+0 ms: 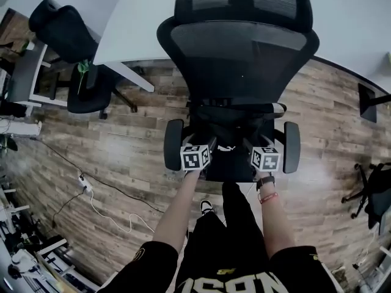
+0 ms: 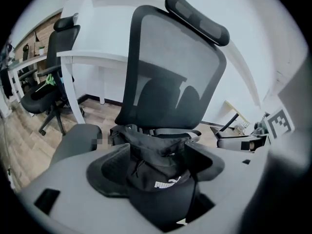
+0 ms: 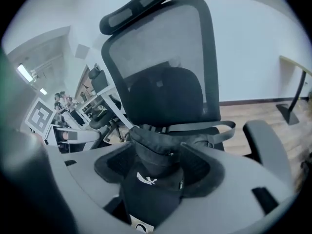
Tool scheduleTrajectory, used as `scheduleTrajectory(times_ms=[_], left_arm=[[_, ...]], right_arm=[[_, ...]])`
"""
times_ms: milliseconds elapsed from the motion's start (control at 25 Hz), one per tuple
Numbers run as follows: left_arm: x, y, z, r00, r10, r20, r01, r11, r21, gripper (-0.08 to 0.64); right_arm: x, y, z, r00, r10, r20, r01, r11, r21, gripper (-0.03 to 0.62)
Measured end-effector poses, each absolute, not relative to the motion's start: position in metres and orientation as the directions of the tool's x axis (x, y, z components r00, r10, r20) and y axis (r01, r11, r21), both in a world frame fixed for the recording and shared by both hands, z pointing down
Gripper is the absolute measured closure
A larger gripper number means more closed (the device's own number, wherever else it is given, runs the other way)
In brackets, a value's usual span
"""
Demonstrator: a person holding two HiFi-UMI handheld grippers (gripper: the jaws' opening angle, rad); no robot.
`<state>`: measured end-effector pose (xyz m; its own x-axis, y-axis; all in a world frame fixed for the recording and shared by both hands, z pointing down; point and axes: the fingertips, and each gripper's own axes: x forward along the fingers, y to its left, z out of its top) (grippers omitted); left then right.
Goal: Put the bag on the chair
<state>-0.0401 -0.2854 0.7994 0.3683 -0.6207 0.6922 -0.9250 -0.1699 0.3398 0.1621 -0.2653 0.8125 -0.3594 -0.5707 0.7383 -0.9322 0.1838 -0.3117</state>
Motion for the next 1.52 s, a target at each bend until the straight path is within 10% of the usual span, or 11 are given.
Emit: scheduleTrajectory(times_ms=[1520], left_arm=[[-0.088,-0.208,0.407,0.377,-0.925,0.044,-0.924,-0.373,0.080,0.492]], right_arm=[[0.070,-0.203,0.411,-0.374,-0.919,0.120,-0.927,0.373,-0.036,0.531]])
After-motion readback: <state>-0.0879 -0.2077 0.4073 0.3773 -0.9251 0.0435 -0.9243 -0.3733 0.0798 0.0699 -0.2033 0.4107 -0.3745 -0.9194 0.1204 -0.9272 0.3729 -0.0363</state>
